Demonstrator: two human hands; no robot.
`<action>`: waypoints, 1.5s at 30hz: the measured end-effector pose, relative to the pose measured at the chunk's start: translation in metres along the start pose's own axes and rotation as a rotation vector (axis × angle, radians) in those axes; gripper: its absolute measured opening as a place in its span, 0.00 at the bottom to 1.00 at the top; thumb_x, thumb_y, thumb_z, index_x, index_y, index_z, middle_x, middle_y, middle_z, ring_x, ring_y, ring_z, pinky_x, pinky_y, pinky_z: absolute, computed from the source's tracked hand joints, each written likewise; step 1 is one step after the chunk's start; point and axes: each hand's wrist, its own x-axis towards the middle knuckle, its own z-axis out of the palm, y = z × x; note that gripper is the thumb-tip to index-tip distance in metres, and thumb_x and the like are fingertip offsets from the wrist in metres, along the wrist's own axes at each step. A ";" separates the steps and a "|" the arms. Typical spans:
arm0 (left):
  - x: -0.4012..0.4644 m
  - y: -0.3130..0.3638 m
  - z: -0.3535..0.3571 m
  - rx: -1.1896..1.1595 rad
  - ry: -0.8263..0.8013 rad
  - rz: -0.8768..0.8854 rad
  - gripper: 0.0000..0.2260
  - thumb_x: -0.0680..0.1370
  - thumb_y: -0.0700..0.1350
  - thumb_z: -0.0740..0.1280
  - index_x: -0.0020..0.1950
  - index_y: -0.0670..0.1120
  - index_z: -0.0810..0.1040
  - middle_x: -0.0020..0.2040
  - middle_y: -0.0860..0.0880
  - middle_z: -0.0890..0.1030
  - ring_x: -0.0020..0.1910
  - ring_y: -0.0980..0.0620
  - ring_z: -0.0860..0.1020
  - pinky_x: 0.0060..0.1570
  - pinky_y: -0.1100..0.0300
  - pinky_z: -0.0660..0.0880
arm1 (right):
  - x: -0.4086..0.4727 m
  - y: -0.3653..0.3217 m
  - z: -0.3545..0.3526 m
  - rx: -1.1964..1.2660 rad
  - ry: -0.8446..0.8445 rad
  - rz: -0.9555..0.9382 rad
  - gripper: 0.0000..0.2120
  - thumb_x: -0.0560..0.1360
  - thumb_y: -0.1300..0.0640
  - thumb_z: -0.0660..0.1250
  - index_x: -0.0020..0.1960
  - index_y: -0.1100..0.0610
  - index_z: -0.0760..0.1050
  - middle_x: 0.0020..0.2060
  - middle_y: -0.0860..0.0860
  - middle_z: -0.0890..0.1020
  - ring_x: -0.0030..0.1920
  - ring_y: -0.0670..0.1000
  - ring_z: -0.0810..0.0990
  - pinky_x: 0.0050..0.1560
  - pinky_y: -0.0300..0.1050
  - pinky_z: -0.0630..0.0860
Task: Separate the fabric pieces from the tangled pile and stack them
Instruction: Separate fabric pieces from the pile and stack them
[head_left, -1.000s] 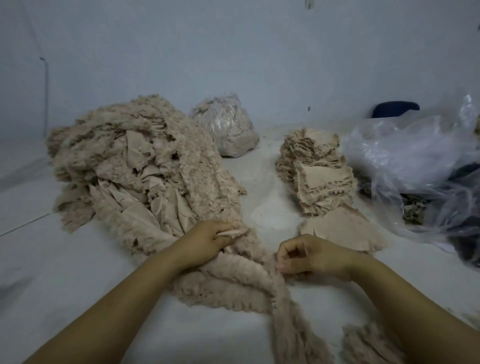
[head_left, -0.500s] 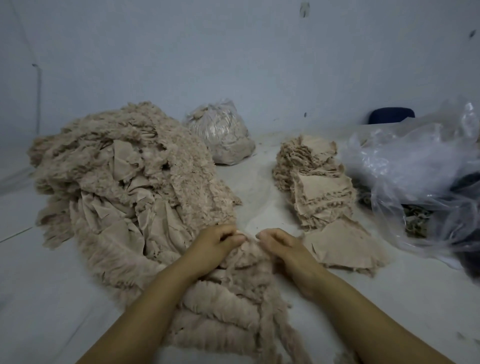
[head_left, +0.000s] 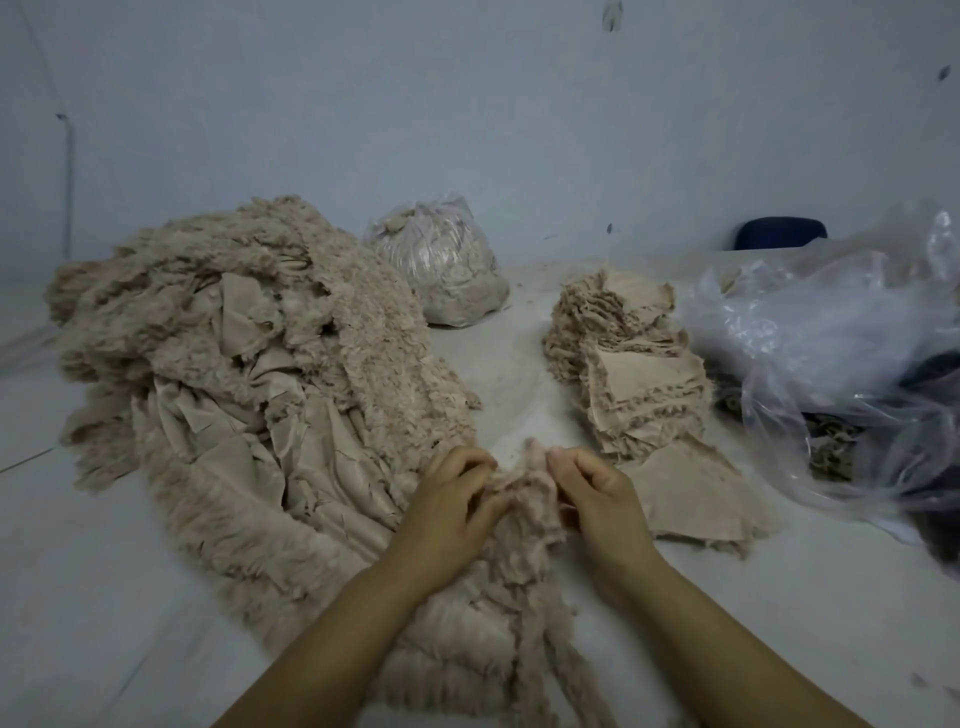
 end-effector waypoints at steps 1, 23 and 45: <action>0.000 0.002 0.000 -0.076 0.018 -0.005 0.05 0.77 0.39 0.64 0.50 0.42 0.79 0.48 0.56 0.73 0.50 0.57 0.73 0.52 0.64 0.70 | -0.001 0.001 0.000 0.097 -0.052 0.051 0.14 0.78 0.49 0.61 0.41 0.58 0.76 0.29 0.53 0.75 0.27 0.49 0.72 0.27 0.40 0.69; -0.004 -0.002 -0.011 -0.259 0.085 -0.334 0.13 0.80 0.55 0.59 0.39 0.51 0.71 0.35 0.53 0.75 0.35 0.57 0.73 0.39 0.58 0.69 | 0.004 -0.003 -0.012 0.150 -0.047 -0.025 0.04 0.76 0.61 0.65 0.42 0.56 0.75 0.33 0.57 0.76 0.35 0.55 0.75 0.37 0.45 0.73; 0.019 0.045 -0.007 -0.464 0.225 -0.237 0.11 0.78 0.40 0.65 0.36 0.50 0.77 0.30 0.54 0.77 0.30 0.60 0.72 0.33 0.65 0.69 | -0.001 -0.006 0.008 -0.152 -0.091 -0.188 0.13 0.75 0.57 0.68 0.32 0.50 0.75 0.27 0.43 0.76 0.30 0.40 0.72 0.32 0.31 0.68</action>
